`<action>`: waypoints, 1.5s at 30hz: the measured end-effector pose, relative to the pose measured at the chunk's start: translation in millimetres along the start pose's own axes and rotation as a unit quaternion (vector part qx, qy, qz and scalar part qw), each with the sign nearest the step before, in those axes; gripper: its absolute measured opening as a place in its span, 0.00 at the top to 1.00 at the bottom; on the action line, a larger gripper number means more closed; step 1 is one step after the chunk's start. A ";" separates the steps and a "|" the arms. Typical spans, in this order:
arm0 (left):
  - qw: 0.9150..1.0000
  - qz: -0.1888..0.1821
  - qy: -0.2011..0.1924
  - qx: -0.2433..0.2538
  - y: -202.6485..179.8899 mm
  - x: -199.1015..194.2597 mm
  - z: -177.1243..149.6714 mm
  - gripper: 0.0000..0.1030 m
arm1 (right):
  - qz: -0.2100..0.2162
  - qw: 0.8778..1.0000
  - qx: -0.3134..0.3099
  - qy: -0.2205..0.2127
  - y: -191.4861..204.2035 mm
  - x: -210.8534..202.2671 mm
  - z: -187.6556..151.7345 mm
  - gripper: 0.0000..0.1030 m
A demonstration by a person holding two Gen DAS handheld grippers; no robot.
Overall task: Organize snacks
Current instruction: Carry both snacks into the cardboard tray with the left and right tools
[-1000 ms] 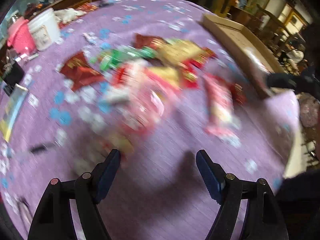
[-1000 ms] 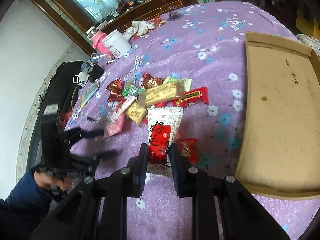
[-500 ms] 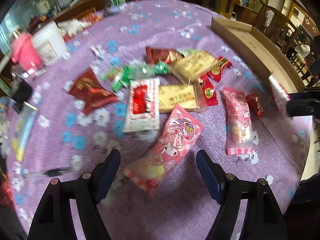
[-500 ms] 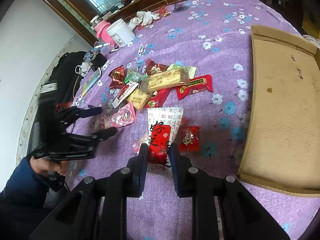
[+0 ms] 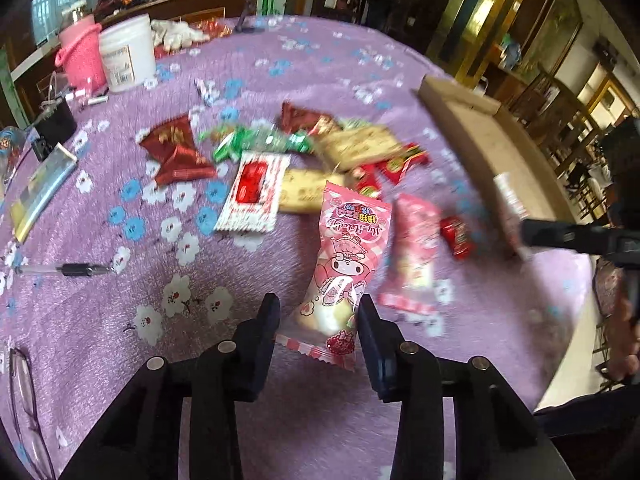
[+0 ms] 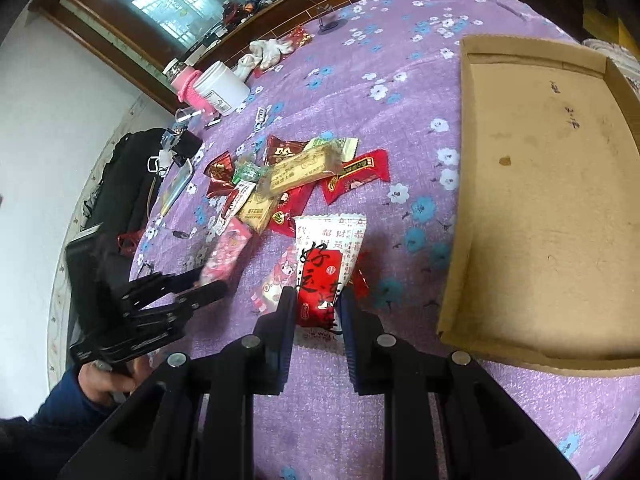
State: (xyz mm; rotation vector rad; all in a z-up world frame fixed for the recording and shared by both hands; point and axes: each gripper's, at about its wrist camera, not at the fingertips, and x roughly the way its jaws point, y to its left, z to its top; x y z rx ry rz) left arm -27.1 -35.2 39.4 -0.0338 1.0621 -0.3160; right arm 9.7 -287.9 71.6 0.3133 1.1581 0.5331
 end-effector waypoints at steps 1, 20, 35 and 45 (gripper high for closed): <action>1.000 -0.001 -0.004 0.002 -3.1 -4.2 1.5 0.60 | 0.002 1.000 0.003 0.000 -0.8 0.0 0.1 0.79; 0.996 -0.063 -0.033 0.054 -87.8 -25.4 63.9 0.60 | -0.014 0.992 0.099 -0.074 -84.1 -55.9 13.3 0.79; 0.989 -0.099 0.013 0.112 -198.9 55.6 115.5 0.61 | -0.047 0.987 0.132 -0.080 -149.7 -79.5 18.6 0.79; 0.991 -0.085 0.052 0.088 -226.3 125.8 132.2 0.61 | -0.082 0.989 0.118 -0.041 -179.0 -66.0 40.3 0.79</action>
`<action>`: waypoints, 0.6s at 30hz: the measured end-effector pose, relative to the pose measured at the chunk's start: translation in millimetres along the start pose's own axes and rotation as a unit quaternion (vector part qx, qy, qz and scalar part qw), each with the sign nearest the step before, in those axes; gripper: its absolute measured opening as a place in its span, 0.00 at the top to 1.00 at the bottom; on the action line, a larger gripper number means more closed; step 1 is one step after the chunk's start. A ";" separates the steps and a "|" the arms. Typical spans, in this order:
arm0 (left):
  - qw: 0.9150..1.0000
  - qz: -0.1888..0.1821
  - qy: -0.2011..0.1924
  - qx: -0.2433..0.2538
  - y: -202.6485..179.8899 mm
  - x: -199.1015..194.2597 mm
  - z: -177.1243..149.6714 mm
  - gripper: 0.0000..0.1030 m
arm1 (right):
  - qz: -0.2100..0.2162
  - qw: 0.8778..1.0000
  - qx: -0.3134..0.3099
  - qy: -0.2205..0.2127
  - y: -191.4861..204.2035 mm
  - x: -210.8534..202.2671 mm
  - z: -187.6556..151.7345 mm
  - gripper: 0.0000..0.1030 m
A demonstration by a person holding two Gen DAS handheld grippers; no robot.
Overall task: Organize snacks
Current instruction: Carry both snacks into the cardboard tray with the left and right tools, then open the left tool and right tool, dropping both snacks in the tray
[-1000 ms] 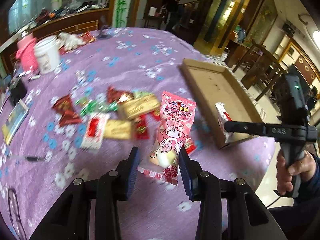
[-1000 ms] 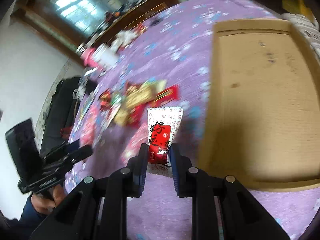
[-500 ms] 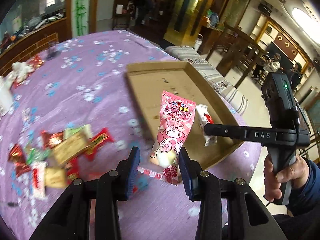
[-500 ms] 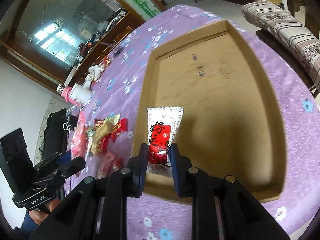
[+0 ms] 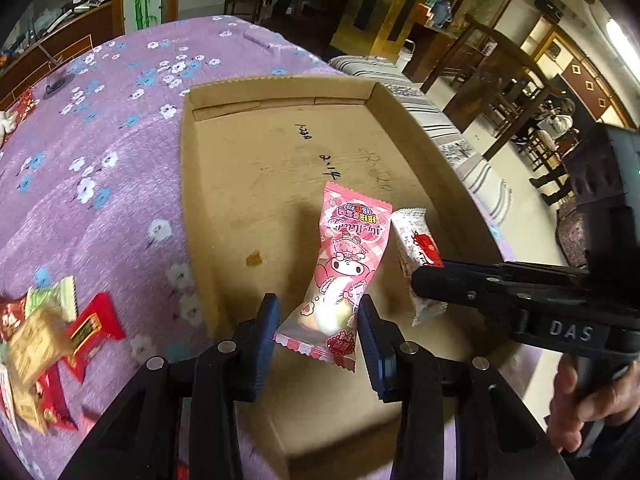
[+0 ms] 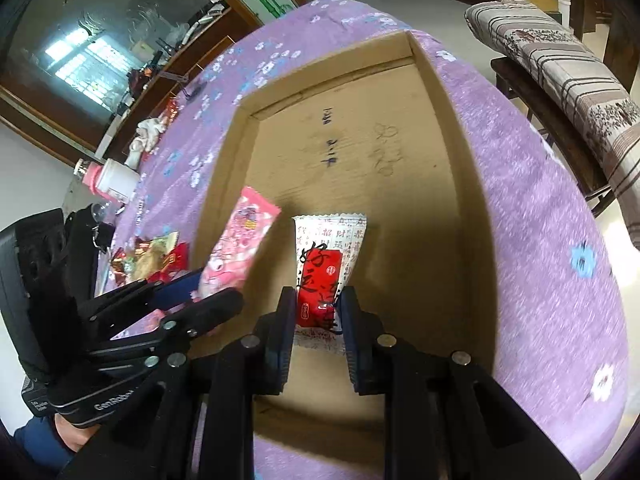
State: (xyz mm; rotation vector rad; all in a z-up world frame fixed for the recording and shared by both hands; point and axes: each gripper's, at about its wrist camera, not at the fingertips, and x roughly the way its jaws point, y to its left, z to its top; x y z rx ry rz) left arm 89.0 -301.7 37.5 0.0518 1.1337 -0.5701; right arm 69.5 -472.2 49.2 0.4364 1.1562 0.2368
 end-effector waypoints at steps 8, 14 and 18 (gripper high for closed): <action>1.000 0.024 0.008 -0.016 5.8 23.3 23.4 0.61 | -0.012 1.000 -0.010 0.013 -6.2 18.9 36.7 0.79; 0.999 0.047 0.005 -0.013 8.4 33.8 43.2 0.61 | -0.015 1.000 -0.020 0.015 -7.7 31.4 64.7 0.79; 0.999 0.049 0.002 -0.015 8.5 37.0 49.4 0.56 | -0.021 0.999 -0.025 0.017 -7.0 34.9 76.7 0.78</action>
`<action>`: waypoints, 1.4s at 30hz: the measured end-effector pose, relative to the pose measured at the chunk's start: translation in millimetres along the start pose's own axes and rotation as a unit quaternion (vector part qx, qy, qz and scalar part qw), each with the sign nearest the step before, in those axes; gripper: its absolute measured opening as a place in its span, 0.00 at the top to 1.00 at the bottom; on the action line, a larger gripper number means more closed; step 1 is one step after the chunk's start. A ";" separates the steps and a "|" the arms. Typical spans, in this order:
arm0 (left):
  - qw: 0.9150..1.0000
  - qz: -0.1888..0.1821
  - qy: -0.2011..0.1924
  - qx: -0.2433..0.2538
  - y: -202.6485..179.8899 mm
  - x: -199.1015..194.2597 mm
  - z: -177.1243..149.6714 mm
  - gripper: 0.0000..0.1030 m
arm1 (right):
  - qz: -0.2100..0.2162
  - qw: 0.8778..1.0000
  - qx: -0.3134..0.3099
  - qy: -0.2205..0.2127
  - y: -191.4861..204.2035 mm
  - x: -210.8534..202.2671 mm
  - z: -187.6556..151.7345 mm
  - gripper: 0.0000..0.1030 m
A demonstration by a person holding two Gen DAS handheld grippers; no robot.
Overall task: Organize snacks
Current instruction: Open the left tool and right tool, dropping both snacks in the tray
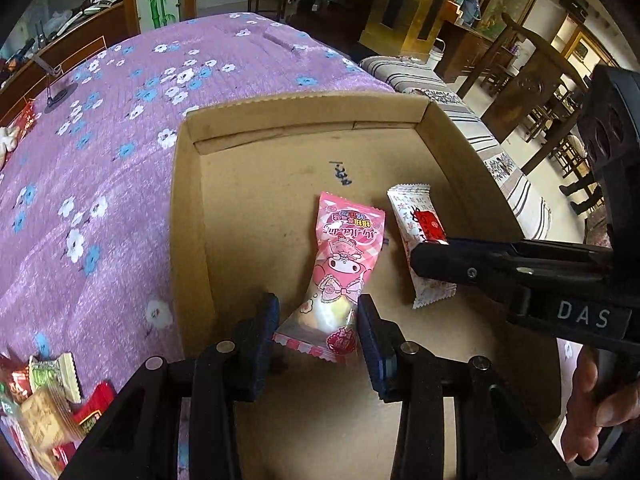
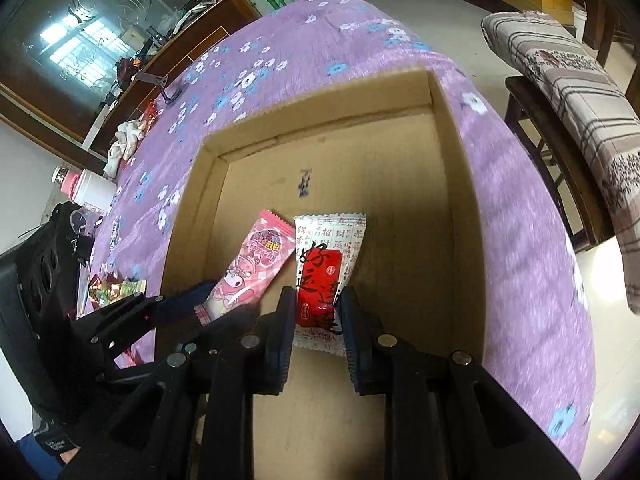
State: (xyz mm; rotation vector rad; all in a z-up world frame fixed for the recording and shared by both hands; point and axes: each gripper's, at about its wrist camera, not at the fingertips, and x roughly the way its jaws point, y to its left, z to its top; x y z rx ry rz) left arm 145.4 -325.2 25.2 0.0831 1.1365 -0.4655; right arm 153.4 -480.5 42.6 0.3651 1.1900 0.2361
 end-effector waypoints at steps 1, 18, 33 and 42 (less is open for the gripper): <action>1.000 0.001 0.000 -0.001 -0.2 0.6 1.3 0.49 | -0.001 1.000 -0.003 -0.001 0.3 -0.3 1.3 0.78; 1.000 -0.019 -0.015 -0.013 -7.4 -18.0 6.2 0.22 | 0.023 0.999 -0.005 -0.032 -4.0 -27.4 9.6 0.60; 0.999 0.000 -0.048 0.001 -9.6 -53.1 -11.2 0.21 | 0.051 0.997 0.014 -0.058 -14.4 -59.5 0.5 0.60; 0.995 0.064 -0.082 -0.008 2.4 -64.9 -38.6 0.21 | 0.058 0.996 0.027 -0.063 -25.2 -74.6 -16.0 0.60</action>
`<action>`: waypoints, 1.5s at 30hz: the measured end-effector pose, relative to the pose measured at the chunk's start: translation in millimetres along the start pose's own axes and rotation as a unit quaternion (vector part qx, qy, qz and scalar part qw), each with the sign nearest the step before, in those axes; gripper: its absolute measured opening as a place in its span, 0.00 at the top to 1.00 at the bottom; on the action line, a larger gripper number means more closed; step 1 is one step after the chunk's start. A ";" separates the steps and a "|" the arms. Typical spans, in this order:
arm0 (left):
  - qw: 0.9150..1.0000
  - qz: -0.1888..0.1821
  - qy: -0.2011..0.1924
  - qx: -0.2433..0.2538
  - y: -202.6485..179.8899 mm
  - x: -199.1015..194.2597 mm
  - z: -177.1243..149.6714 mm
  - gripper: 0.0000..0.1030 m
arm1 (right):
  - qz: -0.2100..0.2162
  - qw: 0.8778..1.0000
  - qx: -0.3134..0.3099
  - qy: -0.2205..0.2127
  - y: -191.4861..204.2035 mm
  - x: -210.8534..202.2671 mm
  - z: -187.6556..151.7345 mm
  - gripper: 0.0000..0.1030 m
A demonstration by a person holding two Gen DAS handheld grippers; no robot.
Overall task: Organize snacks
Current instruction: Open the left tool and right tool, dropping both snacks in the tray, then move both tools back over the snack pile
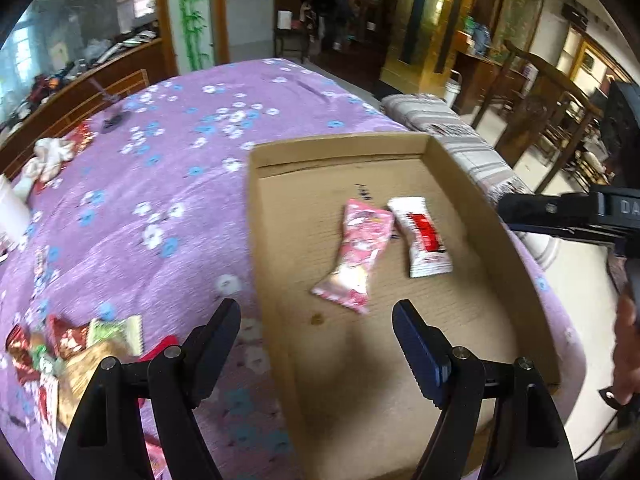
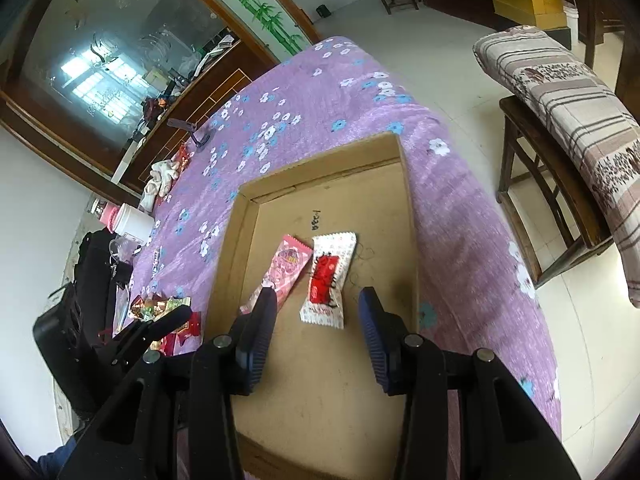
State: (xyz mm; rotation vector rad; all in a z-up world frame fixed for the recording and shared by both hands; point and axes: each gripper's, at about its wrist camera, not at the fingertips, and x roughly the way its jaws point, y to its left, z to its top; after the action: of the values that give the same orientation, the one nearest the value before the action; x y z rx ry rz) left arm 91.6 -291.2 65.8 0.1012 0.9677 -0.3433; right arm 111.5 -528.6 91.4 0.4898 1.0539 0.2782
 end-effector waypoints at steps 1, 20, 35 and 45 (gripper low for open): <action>1.000 0.003 -0.001 -0.003 2.4 0.5 -1.6 0.21 | 0.000 1.000 0.002 0.001 -2.7 -1.5 -1.8 0.60; 0.998 -0.031 0.049 -0.033 -30.9 15.0 -35.8 0.21 | 0.003 1.000 0.000 0.007 -11.0 -20.2 -28.4 0.60; 1.000 0.006 -0.021 -0.015 -14.4 -43.8 -56.4 0.21 | 0.019 1.000 0.003 0.021 1.5 -16.7 -59.6 0.60; 0.998 0.008 -0.048 -0.031 61.9 -90.0 -90.3 0.21 | 0.018 0.999 -0.019 0.034 80.9 14.7 -86.0 0.60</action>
State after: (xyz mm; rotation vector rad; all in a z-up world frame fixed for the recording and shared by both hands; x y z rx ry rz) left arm -5.8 -189.9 84.3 0.0367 0.8805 -0.3003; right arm 43.7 -431.0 87.1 0.4677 1.1046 0.3494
